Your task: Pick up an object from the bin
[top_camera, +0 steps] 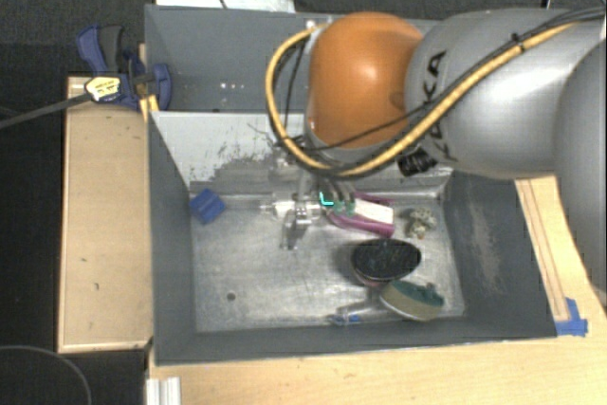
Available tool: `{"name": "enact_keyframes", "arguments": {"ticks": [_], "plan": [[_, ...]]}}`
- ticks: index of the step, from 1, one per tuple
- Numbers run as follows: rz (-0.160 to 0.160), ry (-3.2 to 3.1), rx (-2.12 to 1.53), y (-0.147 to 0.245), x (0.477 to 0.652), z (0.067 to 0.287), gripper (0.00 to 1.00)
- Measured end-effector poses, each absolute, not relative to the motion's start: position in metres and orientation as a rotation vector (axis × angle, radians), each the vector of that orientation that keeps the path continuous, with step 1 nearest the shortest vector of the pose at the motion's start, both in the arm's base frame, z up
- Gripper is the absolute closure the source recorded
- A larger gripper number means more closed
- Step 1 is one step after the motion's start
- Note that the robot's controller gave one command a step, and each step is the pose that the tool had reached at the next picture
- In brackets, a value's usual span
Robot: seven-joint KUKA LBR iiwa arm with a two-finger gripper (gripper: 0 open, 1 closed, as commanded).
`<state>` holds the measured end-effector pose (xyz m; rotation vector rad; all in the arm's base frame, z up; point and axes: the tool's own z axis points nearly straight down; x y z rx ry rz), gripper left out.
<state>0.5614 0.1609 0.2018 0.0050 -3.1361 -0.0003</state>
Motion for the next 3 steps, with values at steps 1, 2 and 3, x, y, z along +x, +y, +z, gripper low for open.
{"name": "enact_keyframes", "arguments": {"ticks": [1, 2, 3], "plan": [[-0.003, -3.148, -0.018, 0.111, 0.587, 0.082, 0.00], [-0.003, -3.139, -0.248, 0.091, 0.586, 0.101, 0.00], [-0.004, -3.141, -0.239, 0.097, 0.586, 0.101, 0.00]]}}
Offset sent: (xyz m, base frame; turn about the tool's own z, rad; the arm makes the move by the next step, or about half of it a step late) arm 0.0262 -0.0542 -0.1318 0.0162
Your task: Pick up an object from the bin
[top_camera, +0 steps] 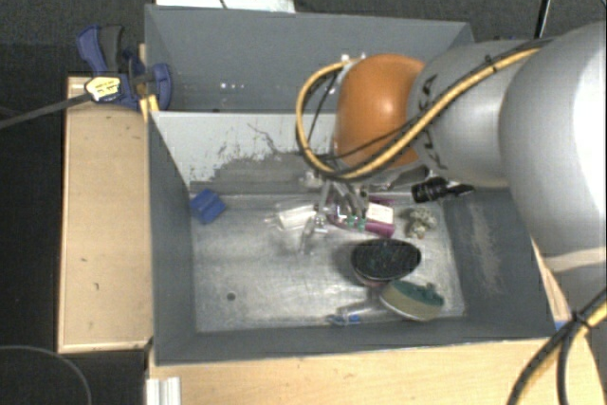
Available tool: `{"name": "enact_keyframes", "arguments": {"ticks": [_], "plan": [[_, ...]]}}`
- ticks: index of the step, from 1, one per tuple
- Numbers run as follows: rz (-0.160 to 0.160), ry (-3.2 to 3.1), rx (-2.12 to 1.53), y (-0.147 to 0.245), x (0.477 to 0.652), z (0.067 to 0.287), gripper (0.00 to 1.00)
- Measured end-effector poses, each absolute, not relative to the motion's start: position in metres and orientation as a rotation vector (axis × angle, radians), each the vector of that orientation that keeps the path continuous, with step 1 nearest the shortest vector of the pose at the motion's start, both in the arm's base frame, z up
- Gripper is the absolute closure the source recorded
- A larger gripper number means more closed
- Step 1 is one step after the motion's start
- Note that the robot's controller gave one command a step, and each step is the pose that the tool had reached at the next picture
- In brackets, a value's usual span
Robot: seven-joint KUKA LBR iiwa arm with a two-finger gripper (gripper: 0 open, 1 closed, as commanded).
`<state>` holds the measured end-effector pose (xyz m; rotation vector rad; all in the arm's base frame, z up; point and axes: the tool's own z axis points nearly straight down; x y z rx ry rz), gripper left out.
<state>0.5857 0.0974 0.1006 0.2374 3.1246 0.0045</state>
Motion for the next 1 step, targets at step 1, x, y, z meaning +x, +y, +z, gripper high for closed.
{"name": "enact_keyframes", "arguments": {"ticks": [1], "plan": [[0.005, 3.118, 0.323, 0.0997, 0.5882, 0.0730, 0.00]]}}
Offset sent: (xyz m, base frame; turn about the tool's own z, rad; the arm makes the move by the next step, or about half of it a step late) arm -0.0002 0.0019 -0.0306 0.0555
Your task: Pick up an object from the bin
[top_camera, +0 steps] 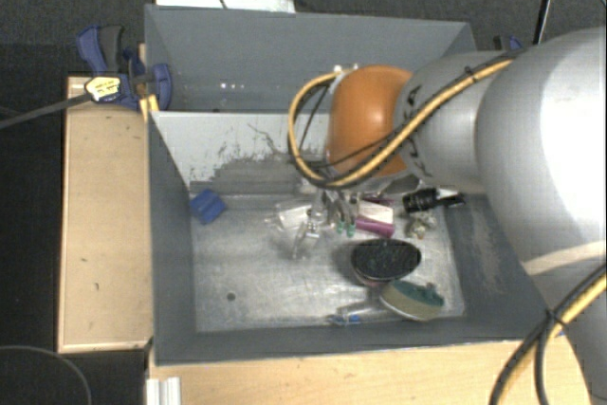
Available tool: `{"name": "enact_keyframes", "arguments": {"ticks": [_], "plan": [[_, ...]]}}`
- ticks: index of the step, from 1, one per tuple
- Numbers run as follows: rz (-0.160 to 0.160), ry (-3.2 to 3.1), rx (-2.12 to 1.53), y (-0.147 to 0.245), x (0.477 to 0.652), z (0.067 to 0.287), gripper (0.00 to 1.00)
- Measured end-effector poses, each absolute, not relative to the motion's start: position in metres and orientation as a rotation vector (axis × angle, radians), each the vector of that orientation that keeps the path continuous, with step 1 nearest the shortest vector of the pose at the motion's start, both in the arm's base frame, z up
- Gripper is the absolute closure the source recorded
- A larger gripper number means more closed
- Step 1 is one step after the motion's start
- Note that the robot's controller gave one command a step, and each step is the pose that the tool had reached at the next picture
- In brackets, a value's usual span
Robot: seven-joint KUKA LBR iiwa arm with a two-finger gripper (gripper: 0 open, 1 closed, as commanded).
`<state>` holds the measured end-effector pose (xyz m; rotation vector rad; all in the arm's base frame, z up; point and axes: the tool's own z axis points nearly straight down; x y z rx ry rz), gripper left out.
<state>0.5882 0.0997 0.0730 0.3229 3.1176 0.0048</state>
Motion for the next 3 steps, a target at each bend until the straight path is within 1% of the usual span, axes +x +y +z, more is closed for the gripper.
{"name": "enact_keyframes", "arguments": {"ticks": [1, 2, 3], "plan": [[0.004, 3.120, 0.326, 0.100, 0.589, 0.074, 0.00], [0.006, 3.114, 0.327, 0.100, 0.591, 0.076, 1.00], [0.004, 3.118, 0.329, 0.100, 0.592, 0.085, 1.00]]}}
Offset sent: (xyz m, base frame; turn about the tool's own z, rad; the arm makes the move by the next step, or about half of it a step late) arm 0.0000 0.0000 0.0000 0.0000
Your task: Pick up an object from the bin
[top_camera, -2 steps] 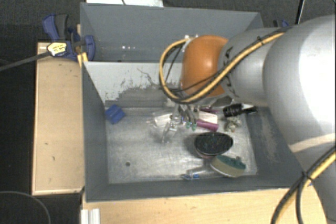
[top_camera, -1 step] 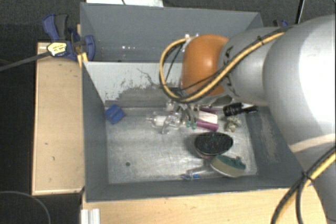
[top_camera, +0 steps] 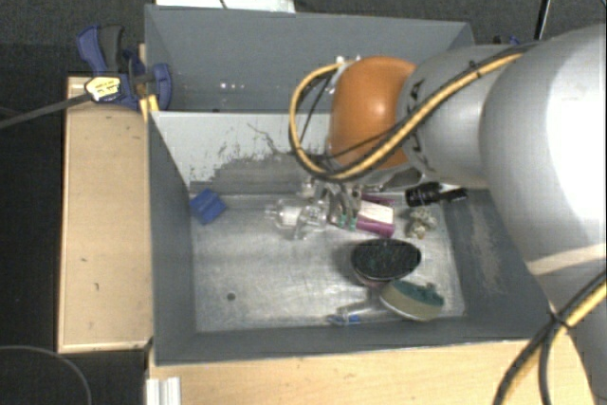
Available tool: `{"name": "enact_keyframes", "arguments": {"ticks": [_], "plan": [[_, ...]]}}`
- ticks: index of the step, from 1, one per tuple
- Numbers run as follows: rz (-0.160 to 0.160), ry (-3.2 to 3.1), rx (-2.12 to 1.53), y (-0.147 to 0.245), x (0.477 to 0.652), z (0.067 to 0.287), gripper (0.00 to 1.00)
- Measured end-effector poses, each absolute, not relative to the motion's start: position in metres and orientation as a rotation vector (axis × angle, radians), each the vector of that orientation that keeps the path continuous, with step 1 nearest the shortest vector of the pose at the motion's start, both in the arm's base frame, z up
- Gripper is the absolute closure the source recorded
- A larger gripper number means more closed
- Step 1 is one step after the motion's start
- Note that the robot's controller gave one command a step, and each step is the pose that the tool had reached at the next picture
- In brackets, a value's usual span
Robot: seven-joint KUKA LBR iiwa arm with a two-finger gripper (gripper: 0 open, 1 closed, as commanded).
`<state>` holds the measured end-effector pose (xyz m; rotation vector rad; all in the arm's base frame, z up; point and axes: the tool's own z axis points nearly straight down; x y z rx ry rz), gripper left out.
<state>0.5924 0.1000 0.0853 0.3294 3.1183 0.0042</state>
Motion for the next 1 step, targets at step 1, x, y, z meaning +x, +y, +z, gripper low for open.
{"name": "enact_keyframes", "arguments": {"ticks": [1], "plan": [[0.006, 3.114, 0.325, 0.1003, 0.5949, 0.1984, 1.00]]}}
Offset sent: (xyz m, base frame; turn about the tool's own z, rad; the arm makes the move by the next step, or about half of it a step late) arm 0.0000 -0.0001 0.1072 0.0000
